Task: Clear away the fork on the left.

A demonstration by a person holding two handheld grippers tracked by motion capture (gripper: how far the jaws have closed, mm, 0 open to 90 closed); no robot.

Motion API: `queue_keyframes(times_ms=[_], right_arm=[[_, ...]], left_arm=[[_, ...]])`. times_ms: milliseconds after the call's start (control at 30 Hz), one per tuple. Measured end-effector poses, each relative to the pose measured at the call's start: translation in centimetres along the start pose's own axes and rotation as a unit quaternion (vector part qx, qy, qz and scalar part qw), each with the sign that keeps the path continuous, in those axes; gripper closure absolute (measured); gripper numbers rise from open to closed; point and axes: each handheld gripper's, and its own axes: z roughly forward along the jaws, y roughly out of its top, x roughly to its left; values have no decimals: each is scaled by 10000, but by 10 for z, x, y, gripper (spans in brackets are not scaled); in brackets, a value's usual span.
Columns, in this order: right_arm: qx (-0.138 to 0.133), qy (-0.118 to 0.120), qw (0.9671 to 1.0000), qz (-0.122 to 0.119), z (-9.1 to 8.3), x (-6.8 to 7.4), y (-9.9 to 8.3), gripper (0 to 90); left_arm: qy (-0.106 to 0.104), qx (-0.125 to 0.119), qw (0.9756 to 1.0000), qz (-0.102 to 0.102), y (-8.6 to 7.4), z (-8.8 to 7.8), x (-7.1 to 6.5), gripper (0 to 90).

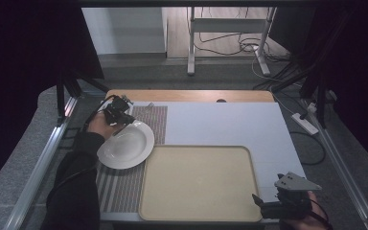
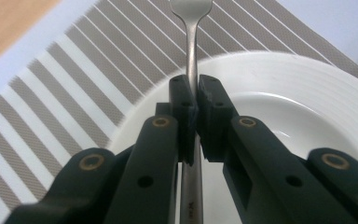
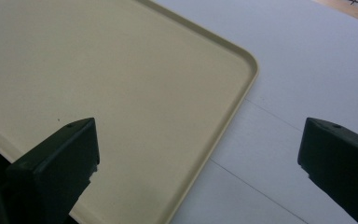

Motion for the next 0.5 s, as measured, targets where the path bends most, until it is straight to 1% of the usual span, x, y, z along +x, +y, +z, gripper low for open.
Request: queue_keyframes(times_ms=[167,267,333,500], right_arm=[[0,-7,10000,-3,0,0,0,0],[-11,-14,10000,-11,0,0,0,0],[-18,-15,10000,-10,0,0,0,0],[-32,-20,10000,-36,-1,1,0,0]], left_arm=[[-179,-19,9998,-58,-9,-8,-15,849],[-292,-105,9995,-109,-16,-14,-24,848],[-326,-116,9993,-135,-20,-18,-30,849],[-430,-210,9988,-114,-33,-28,-48,848]])
